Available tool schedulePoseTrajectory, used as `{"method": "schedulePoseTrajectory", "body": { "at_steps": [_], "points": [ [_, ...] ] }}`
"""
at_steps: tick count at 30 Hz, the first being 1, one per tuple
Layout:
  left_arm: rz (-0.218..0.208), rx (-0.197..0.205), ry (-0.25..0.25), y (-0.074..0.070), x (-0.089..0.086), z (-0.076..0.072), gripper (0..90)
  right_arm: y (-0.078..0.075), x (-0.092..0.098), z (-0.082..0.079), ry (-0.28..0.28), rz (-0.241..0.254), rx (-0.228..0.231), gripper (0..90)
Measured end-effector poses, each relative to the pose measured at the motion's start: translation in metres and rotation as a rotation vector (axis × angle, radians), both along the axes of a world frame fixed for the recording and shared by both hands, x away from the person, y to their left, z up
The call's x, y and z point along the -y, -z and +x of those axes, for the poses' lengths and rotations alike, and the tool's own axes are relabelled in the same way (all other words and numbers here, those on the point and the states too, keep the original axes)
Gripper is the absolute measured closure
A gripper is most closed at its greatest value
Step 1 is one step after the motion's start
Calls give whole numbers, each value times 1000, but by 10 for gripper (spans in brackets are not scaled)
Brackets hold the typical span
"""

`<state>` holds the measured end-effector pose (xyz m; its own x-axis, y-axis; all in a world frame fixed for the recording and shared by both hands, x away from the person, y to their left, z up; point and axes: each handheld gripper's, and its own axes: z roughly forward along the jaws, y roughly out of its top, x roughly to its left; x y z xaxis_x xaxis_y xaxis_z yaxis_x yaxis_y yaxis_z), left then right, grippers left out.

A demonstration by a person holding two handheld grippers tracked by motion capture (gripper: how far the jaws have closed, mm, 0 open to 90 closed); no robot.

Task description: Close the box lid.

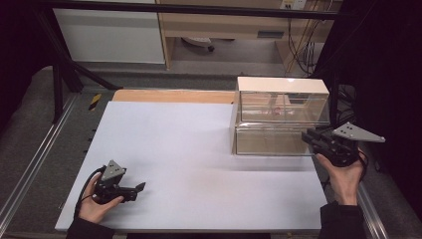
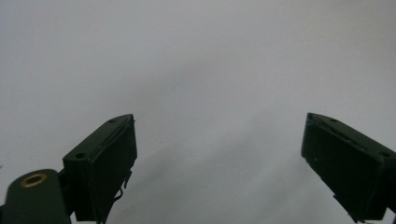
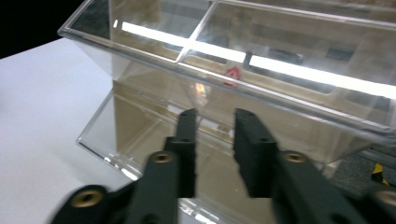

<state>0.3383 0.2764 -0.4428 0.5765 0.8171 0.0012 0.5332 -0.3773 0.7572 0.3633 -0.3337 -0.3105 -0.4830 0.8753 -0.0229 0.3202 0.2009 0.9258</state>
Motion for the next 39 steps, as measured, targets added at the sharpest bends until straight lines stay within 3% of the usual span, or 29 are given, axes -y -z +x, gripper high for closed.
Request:
{"method": "schedulePoseTrajectory", "body": {
  "at_steps": [6,13,19,21,26,30,32,39],
  "points": [
    [2,-4,-5,0,0,0,90,17,-17,-5,-34,5,-58,388],
    [9,-10,-2,1,0,0,79,47,-30,-9,-58,-5,-112,175],
    [9,-14,-2,2,1,0,75,76,-36,-13,-77,-3,-196,61],
    [9,-15,0,2,1,-1,75,83,-38,-14,-76,-17,-222,40],
    [9,-14,5,2,2,-1,74,102,-38,-19,-99,11,-253,18],
    [10,-15,9,2,2,-1,74,115,-37,-22,-123,-11,-290,7],
    [8,-15,15,2,3,-2,75,121,-36,-23,-134,2,-301,6],
    [17,-17,36,3,4,-2,75,134,-29,-25,-156,-35,-321,6]
  ]
}}
